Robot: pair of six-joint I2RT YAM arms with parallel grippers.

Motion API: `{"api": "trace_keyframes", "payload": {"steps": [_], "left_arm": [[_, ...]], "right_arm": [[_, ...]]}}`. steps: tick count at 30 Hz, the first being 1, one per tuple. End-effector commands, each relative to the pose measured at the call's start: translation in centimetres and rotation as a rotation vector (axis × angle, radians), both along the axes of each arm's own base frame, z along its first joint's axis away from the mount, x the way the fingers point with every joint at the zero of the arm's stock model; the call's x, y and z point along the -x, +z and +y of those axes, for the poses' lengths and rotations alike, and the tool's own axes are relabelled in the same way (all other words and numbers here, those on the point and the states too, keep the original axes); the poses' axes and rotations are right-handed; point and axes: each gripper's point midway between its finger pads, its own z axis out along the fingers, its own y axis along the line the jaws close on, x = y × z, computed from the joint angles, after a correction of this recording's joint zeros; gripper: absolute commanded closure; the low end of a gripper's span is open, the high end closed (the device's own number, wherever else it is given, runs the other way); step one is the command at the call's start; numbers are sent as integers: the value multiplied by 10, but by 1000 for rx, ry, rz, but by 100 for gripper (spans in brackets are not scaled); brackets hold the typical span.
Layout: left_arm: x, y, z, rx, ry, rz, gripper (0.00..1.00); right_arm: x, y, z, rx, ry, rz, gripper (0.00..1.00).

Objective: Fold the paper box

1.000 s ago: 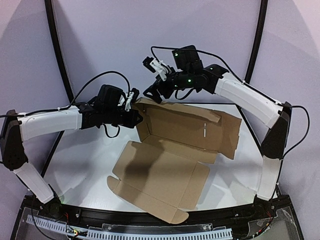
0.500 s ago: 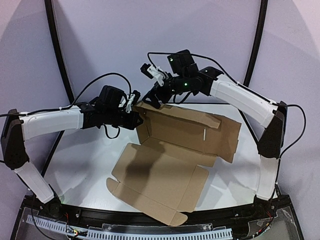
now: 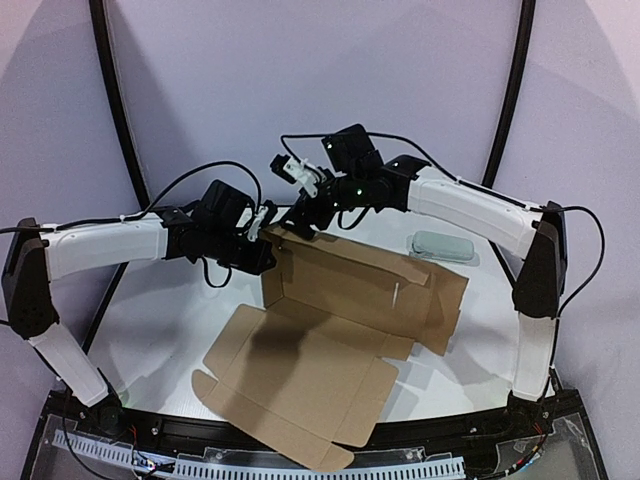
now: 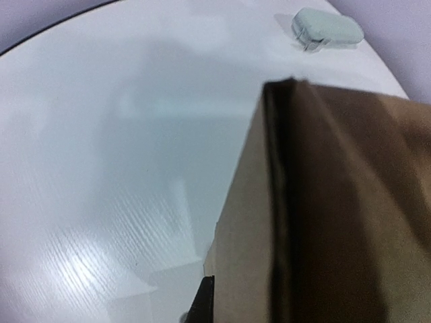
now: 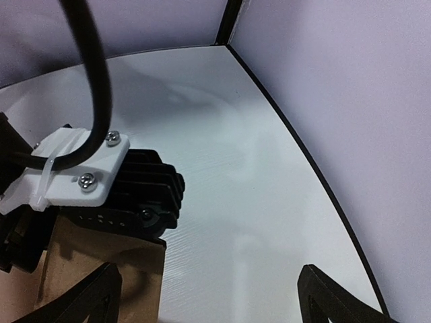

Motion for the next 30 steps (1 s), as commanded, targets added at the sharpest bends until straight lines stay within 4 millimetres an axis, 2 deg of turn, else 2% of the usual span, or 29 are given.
{"api": "trace_keyframes", "payload": {"steps": [1, 4, 6, 9, 11, 12, 15, 16, 18, 20, 22, 24, 25, 27, 30], "left_arm": [[-17, 92, -15, 228, 27, -213, 99], [-20, 98, -10, 237, 63, -227, 99], [-22, 99, -8, 238, 83, -231, 99], [-25, 100, -6, 237, 107, -240, 99], [-28, 100, -2, 225, 129, -249, 99], [-32, 99, 2, 212, 157, -256, 99], [-38, 94, 11, 178, 213, -268, 99], [-40, 90, 16, 155, 234, -273, 99], [-44, 85, 23, 128, 269, -287, 99], [-45, 78, 25, 121, 275, -303, 99], [-47, 70, 26, 105, 283, -297, 99], [-48, 64, 26, 94, 289, -285, 99], [-49, 59, 27, 87, 299, -276, 99], [-50, 56, 29, 86, 315, -269, 99], [-50, 54, 30, 92, 332, -257, 99]], "right_arm": [[42, -116, -9, 276, 82, 161, 7], [44, -128, -9, 262, 60, 184, 7], [44, -129, -6, 239, 51, 189, 7], [44, -127, -2, 207, 39, 187, 7], [38, -118, -2, 188, -4, 180, 7], [20, -89, -5, 146, -89, 123, 5], [-11, -31, -22, 61, -236, 16, 2], [-27, 9, -36, 4, -312, -59, 2], [-37, 58, -58, -73, -372, -133, 2], [-44, 99, -82, -129, -404, -218, 2], [-44, 128, -112, -148, -455, -289, 2], [-48, 138, -138, -126, -509, -326, 2], [-49, 140, -161, -84, -574, -352, 2], [-48, 144, -191, -43, -648, -385, 2], [-32, 137, -224, 18, -665, -403, 2]]}}
